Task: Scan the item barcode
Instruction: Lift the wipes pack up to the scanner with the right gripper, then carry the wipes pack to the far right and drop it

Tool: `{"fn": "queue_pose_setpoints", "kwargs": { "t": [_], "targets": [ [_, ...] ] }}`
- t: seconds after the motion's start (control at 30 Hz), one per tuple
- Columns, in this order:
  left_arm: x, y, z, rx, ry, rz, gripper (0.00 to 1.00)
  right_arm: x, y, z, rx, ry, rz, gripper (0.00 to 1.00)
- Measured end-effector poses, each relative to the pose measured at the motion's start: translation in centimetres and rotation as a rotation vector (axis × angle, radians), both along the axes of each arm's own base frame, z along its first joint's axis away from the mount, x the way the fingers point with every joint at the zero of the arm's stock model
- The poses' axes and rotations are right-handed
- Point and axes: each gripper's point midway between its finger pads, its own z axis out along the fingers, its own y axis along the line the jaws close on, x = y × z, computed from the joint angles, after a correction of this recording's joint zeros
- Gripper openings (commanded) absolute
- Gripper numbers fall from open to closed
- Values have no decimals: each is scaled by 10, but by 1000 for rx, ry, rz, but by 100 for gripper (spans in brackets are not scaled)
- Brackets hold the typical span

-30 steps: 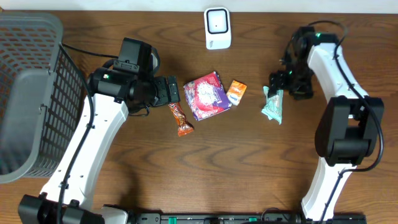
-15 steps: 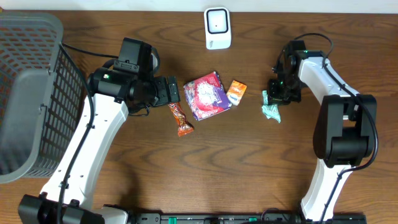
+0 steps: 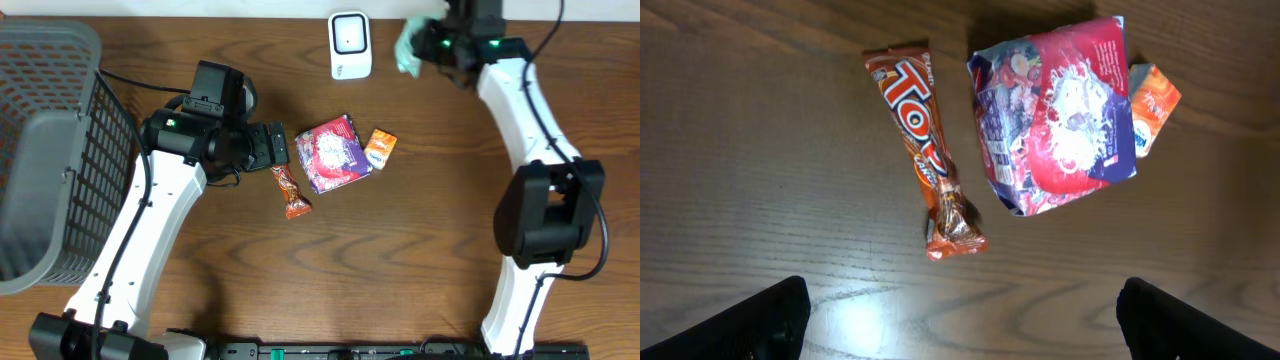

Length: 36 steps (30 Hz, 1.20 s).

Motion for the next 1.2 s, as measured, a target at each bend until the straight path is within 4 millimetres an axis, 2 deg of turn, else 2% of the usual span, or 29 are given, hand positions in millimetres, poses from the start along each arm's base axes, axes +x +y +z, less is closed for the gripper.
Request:
{"fn": "queue_pose_setpoints", "kwargs": {
  "t": [0.07, 0.2, 0.3, 0.37, 0.53, 0.77, 0.9, 1.0, 1.07, 1.13, 1.2],
  "targets": [
    [0, 0, 0, 0, 0, 0, 98, 7, 33, 13, -11, -76, -4, 1],
    [0, 0, 0, 0, 0, 0, 98, 15, 68, 14, -76, -158, -47, 1],
    [0, 0, 0, 0, 0, 0, 98, 19, 93, -1, -113, -191, -58, 1],
    [0, 0, 0, 0, 0, 0, 98, 25, 105, -18, -131, -208, -66, 1],
    [0, 0, 0, 0, 0, 0, 98, 38, 106, -50, -152, -222, -95, 1],
    [0, 0, 0, 0, 0, 0, 98, 48, 100, -38, -160, -275, -118, 1],
    [0, 0, 0, 0, 0, 0, 98, 45, 91, -38, -196, -220, -118, 1],
    [0, 0, 0, 0, 0, 0, 98, 48, 71, -30, -205, -180, -150, 1],
    [0, 0, 0, 0, 0, 0, 98, 47, 45, -29, -222, -133, -185, 1],
    [0, 0, 0, 0, 0, 0, 98, 44, 2, -27, -256, -73, -246, 1],
    [0, 0, 0, 0, -1, 0, 98, 31, -48, -32, -320, 19, -313, 1]
  ]
}}
